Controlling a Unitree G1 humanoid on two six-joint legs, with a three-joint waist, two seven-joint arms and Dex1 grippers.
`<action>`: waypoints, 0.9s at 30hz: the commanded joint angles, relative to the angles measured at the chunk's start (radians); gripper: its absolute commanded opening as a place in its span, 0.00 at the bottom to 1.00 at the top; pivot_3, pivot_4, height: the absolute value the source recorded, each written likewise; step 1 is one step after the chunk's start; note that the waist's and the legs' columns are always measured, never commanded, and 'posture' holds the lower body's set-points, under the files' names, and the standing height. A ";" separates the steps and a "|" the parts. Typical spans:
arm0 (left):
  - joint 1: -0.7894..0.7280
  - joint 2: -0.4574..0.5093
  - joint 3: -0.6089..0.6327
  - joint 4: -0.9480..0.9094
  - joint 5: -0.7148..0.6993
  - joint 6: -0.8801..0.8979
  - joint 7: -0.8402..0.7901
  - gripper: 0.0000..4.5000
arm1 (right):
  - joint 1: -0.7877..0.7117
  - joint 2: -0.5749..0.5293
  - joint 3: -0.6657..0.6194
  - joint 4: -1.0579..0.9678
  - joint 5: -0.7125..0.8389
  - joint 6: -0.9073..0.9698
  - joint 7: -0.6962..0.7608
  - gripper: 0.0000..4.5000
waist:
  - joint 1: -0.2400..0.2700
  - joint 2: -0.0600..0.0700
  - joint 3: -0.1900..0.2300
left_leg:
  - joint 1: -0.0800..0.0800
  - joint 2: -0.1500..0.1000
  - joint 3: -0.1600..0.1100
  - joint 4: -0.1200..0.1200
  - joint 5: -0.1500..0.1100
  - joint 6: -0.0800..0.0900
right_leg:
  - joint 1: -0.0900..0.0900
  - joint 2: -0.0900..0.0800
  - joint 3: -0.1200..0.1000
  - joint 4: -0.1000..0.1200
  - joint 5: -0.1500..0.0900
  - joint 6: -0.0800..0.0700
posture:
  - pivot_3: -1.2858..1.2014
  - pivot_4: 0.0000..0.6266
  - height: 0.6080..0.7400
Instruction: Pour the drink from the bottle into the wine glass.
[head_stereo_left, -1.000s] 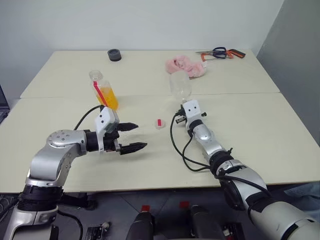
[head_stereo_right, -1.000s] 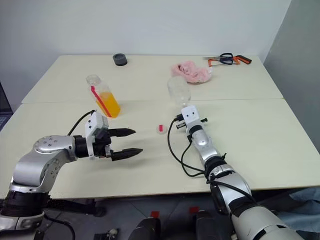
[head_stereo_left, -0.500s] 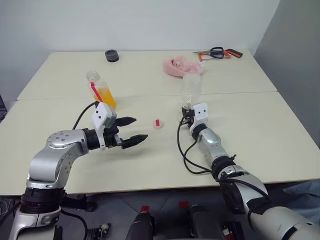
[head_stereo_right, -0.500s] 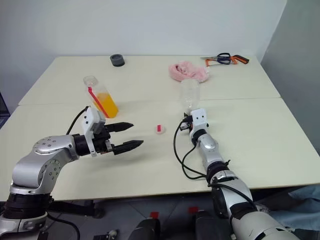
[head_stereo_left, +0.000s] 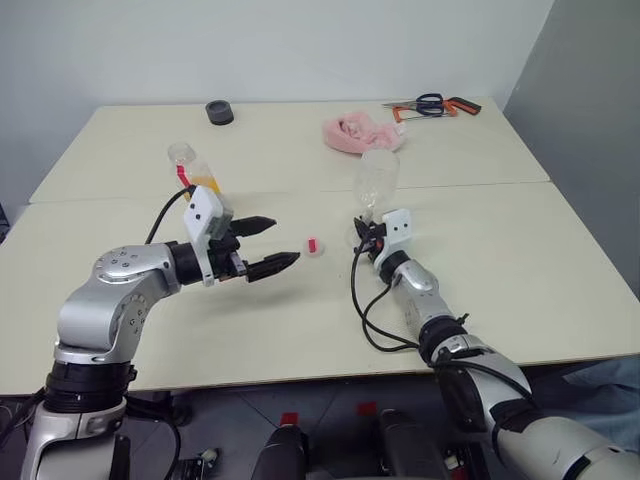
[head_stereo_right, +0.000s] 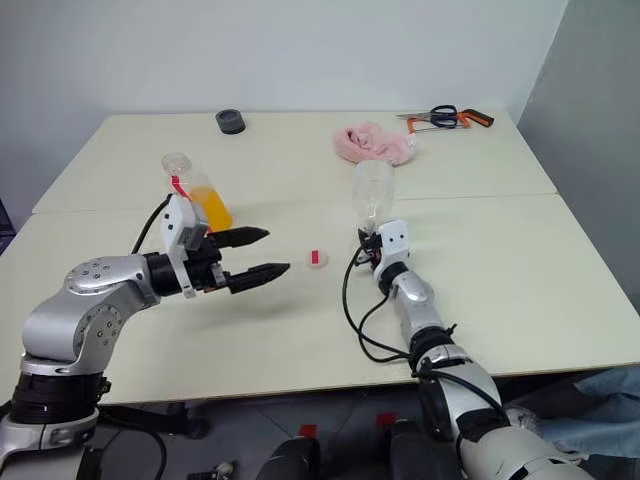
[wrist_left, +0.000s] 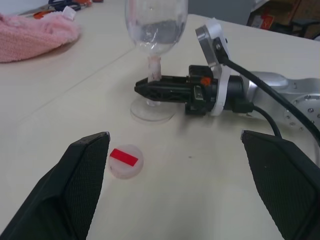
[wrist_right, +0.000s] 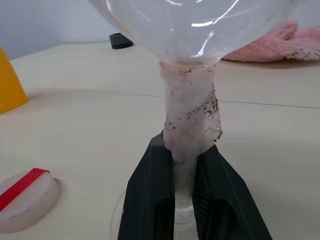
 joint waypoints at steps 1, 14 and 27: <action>-0.051 -0.013 0.005 -0.044 -0.001 -0.035 0.023 1.00 | 0.019 0.024 0.014 -0.003 0.001 0.017 0.031 0.04 | 0.001 0.000 0.000 | 0.000 0.000 0.000 0.000 0.000 0.000 | 0.000 0.000 0.000 0.000 0.000 0.000 | 0.52 0.24 1.00; -0.128 -0.034 -0.035 -0.053 0.005 -0.064 0.032 1.00 | 0.033 0.022 -0.001 -0.039 0.022 0.035 0.049 0.78 | 0.001 0.000 0.000 | 0.002 0.000 0.006 -0.001 0.000 0.000 | 0.000 0.000 0.007 0.000 0.000 0.000 | 0.52 0.24 1.00; -0.111 -0.030 -0.053 -0.005 0.049 -0.112 0.009 1.00 | 0.104 0.004 0.004 -0.152 0.043 0.074 0.055 0.99 | 0.010 0.000 0.000 | 0.003 -0.001 0.008 -0.001 0.000 0.000 | -0.001 0.000 0.009 0.000 0.000 0.000 | 0.52 0.24 1.00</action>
